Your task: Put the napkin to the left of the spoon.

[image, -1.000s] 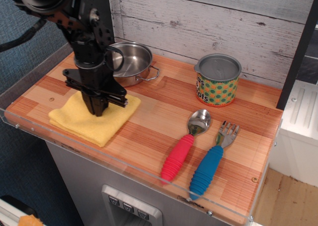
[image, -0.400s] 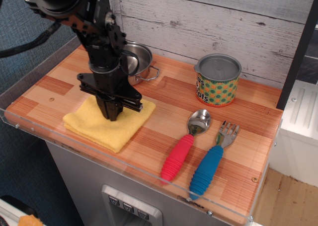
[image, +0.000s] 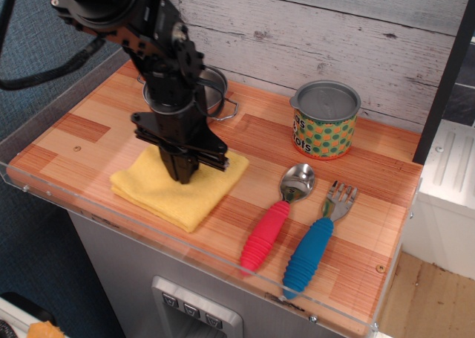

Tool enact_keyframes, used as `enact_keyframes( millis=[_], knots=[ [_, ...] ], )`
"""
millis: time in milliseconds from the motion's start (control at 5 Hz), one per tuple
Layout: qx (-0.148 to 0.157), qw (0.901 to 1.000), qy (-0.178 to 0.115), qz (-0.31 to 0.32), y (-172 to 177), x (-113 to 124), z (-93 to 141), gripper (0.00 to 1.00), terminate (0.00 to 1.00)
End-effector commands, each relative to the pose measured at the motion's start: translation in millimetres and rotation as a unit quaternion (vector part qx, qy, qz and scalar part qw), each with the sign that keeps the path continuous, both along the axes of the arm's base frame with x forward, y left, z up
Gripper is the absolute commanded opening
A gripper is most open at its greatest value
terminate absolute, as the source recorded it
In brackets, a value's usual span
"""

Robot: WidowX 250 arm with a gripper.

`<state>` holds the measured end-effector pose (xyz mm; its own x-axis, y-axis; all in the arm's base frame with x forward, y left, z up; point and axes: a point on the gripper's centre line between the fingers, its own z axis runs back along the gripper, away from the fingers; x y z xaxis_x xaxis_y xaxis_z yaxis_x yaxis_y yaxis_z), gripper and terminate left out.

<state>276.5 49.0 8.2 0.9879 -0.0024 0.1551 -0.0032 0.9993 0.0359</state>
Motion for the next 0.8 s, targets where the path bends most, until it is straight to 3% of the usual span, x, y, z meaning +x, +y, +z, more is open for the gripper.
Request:
enact_keyframes(
  millis=[0,600],
  knots=[
    [-0.007,1.0000,-0.002,-0.002,-19.3,-5.9,11.3,0.00,0.00],
    [0.005,0.9992,0.006,0.040,-0.4,-11.6,11.5,0.00,0.00]
  ],
)
